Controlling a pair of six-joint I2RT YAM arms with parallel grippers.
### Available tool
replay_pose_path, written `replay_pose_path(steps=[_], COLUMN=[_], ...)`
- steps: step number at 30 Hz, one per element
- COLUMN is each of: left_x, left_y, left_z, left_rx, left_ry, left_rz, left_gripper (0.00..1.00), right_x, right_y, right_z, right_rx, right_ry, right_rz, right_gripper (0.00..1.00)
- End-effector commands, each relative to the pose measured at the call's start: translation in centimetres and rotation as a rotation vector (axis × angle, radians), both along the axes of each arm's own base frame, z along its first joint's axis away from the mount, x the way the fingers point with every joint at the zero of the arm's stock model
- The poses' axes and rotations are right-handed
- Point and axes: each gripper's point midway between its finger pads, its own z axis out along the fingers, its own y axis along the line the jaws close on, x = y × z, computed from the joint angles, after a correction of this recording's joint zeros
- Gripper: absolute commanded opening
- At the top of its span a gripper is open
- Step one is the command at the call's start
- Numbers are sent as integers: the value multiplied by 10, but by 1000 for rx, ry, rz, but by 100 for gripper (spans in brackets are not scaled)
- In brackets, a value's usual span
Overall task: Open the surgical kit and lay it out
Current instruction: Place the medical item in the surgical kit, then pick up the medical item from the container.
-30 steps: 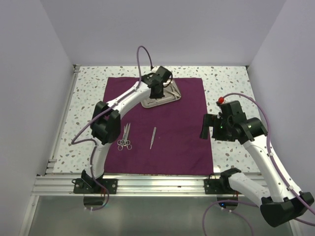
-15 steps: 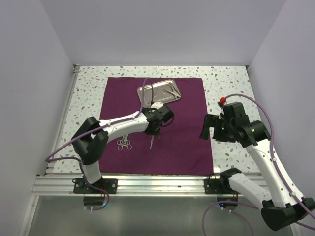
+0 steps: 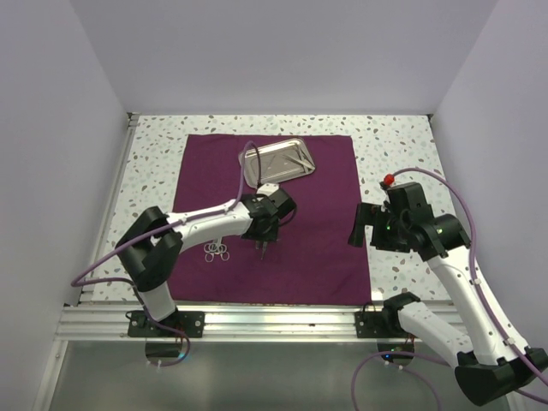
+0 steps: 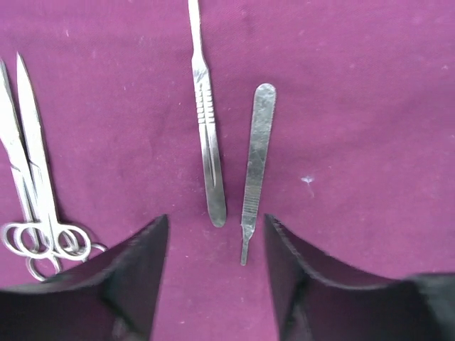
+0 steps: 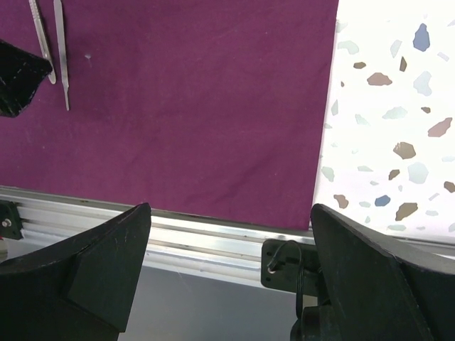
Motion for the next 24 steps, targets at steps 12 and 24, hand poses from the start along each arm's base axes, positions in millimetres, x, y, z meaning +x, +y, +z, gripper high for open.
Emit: replay_pose_path(steps=[12,24], left_x=[162,233], left_y=[14,-10], left_z=[90,38], left_rx=[-76,-30], left_ry=[-221,-165], left_rz=[-79,-209], left_gripper=[59,57], right_x=[2,21], right_y=[-4,-10], right_z=[-5,-1], right_rx=[-21,-86], right_ry=[26,46], right_rz=[-56,-93], right_gripper=[98,98])
